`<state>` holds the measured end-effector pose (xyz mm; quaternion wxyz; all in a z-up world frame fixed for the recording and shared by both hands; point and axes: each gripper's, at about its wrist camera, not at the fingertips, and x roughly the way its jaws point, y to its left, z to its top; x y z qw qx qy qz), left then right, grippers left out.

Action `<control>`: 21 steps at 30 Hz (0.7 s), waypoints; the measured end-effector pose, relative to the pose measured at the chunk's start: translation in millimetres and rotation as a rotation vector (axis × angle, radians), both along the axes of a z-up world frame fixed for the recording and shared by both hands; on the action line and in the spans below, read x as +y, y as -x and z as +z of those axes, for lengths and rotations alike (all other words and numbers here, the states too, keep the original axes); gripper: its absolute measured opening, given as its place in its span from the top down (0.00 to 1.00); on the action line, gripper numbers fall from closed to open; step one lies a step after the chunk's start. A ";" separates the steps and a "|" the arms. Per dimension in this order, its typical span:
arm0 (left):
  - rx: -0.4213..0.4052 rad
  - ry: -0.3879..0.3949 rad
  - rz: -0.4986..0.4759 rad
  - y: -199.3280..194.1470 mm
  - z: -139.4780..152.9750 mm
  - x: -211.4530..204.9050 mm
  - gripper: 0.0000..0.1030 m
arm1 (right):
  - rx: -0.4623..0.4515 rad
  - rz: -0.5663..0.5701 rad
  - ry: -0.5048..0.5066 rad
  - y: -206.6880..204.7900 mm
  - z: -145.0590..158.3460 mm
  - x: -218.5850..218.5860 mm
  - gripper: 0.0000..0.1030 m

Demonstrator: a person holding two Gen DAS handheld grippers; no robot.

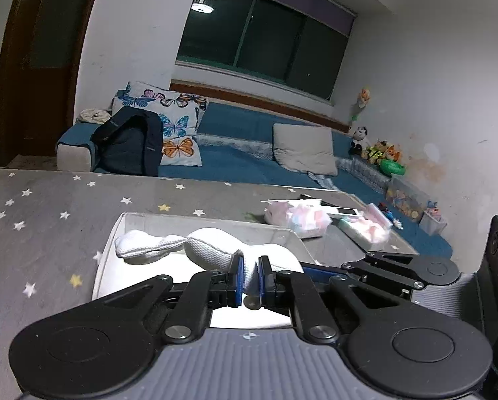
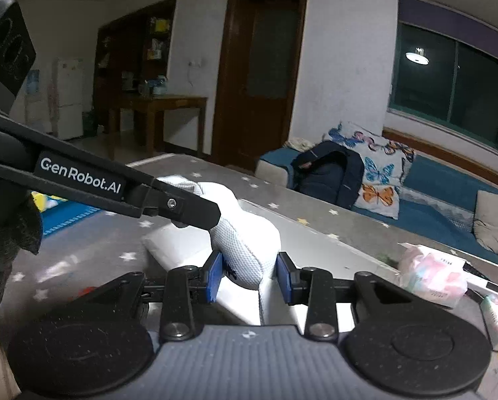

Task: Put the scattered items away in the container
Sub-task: 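Lower the rabbit into the white box and open the left gripper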

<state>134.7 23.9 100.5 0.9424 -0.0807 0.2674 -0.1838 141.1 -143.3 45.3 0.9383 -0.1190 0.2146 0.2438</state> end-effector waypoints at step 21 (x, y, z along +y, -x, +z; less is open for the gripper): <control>0.201 -0.052 0.048 -103.2 -76.9 -13.9 0.82 | 0.231 -0.017 0.247 -123.4 -74.9 13.8 0.64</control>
